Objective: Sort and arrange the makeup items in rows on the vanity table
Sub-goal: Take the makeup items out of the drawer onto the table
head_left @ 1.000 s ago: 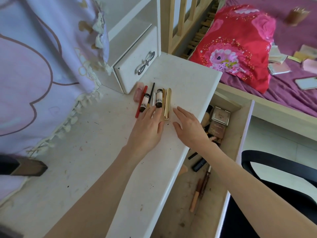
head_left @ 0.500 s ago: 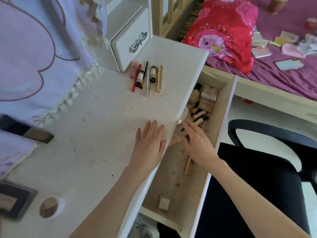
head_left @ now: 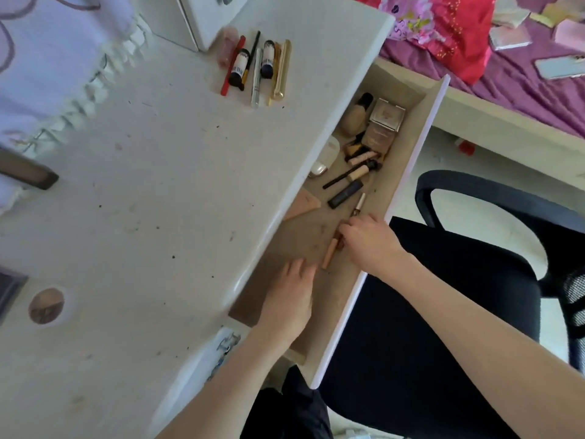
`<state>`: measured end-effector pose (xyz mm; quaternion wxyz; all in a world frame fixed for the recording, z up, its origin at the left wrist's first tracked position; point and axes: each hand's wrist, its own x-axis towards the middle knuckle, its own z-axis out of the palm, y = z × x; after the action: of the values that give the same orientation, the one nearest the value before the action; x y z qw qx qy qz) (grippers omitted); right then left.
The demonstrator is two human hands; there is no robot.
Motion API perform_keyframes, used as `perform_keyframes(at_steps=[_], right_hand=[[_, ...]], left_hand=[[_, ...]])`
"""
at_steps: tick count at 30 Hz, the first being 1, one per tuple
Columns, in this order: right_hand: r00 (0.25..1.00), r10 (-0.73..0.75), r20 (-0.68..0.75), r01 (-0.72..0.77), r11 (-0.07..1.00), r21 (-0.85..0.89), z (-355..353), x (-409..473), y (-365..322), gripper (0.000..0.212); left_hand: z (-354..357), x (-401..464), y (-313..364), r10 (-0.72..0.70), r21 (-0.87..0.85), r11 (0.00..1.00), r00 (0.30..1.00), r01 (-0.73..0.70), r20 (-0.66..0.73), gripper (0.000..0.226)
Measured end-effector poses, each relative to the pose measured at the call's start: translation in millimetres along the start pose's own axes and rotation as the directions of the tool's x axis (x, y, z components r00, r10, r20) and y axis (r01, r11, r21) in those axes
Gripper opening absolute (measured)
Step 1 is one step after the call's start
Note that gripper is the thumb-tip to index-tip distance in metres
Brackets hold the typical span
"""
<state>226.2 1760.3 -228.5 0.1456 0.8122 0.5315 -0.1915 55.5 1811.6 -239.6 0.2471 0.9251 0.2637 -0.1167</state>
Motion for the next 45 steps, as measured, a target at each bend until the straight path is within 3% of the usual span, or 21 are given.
perform_keyframes(at_steps=[8, 14, 20, 31, 36, 39, 43, 45], right_hand=[[0.948, -0.123, 0.293, 0.173, 0.973, -0.151, 0.8, 40.8, -3.1, 0.028], [0.933, -0.175, 0.313, 0.254, 0.939, -0.234, 2.1, 57.4, -5.3, 0.027], [0.914, -0.175, 0.366, 0.26, 0.945, -0.197, 0.2, 62.0, -0.5, 0.026], [0.856, -0.183, 0.483, 0.283, 0.949, -0.142, -5.7, 53.6, -1.4, 0.019], [0.871, -0.211, 0.444, 0.309, 0.937, -0.161, -17.9, 40.5, -5.9, 0.021], [0.908, -0.213, 0.361, 0.249, 0.967, -0.057, -30.3, 29.4, -6.4, 0.023], [0.941, -0.205, 0.271, 0.142, 0.962, 0.235, -52.8, 8.4, -7.3, 0.019], [0.936, -0.214, 0.28, 0.04, 0.855, 0.517, -65.8, -5.5, -2.8, 0.018]], left_hand=[[22.0, -8.9, -20.9, -0.142, 0.155, 0.982, 0.963, 0.107, 0.231, 0.041], [26.9, -12.9, -23.9, -0.19, 0.147, 0.977, 0.942, 0.154, 0.278, 0.044], [26.1, -12.8, -22.2, -0.199, 0.215, 0.967, 0.929, 0.135, 0.312, 0.036], [14.3, -10.4, -20.4, -0.2, -0.02, 0.977, 0.937, 0.214, 0.286, 0.022], [-3.5, -9.7, -12.7, -0.119, -0.322, 0.929, 0.972, 0.182, 0.204, 0.017], [-25.2, -11.4, -4.5, -0.128, -0.497, 0.857, 0.99, 0.139, 0.055, 0.016], [-64.6, -18.8, -0.8, -0.283, -0.694, 0.719, 0.931, 0.046, -0.232, 0.012], [-82.7, -21.7, -8.1, -0.336, -0.742, 0.671, 0.885, -0.015, -0.322, 0.011]])
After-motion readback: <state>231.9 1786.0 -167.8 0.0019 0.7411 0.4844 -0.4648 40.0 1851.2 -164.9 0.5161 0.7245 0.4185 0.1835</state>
